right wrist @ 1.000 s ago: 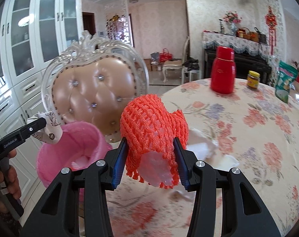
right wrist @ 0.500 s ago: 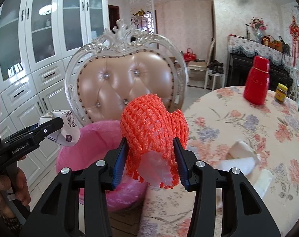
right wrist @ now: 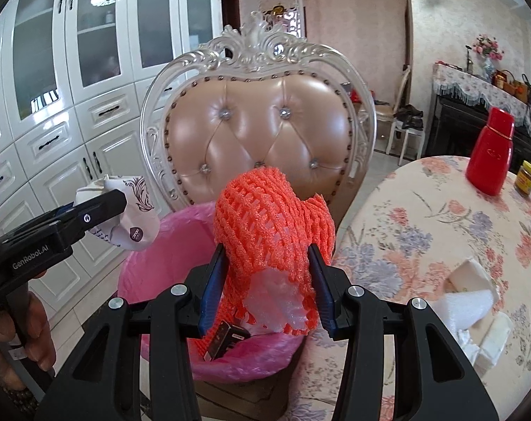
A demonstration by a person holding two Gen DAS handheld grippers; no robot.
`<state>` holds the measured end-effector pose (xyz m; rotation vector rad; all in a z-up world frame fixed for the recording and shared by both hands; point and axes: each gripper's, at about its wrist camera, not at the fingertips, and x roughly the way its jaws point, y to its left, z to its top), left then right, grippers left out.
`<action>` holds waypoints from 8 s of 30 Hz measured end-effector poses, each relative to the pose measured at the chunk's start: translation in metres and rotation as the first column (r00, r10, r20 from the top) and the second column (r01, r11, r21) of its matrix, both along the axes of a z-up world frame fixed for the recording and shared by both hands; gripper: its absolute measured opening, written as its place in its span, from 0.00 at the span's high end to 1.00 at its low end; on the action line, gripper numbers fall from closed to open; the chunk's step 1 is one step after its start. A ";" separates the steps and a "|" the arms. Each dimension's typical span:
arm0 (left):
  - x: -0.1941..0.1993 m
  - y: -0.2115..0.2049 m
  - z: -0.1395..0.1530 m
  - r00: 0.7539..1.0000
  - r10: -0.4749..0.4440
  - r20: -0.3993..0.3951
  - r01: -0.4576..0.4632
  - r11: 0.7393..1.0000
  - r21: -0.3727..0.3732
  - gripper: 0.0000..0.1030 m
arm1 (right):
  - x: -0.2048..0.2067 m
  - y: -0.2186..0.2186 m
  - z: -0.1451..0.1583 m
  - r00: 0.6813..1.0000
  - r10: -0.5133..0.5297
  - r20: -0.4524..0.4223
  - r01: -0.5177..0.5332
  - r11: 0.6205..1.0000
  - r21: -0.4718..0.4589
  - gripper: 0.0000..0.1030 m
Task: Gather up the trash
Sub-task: 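Open both tools to drop the cup and net into the wastebasket, then move both tools back over the table toward the foam and napkin, then grasp the folded white napkin with the right tool while the left tool approaches the white foam sheet, then grasp the white foam sheet with the left tool and lift it while the right tool holds the napkin, then carry the foam sheet and napkin over the pink wastebasket with both tools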
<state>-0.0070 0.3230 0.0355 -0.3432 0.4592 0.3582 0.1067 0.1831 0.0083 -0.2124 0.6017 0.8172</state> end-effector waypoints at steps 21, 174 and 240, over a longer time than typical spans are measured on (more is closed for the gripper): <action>-0.001 -0.001 -0.002 1.000 0.011 -0.003 -0.011 1.000 0.006 0.36 | 0.003 0.002 -0.007 1.000 -0.002 -0.007 0.002 1.000 -0.020 0.40; 0.189 -0.212 -0.048 0.891 -0.424 -0.163 0.426 0.905 -0.027 0.49 | 0.146 -0.272 -0.076 0.842 -0.508 -0.185 0.498 0.861 -0.098 0.64; 0.014 -0.024 0.014 1.000 -0.004 0.002 0.004 1.000 0.011 0.49 | 0.029 -0.100 0.019 0.986 -0.164 -0.020 0.165 0.986 0.020 0.64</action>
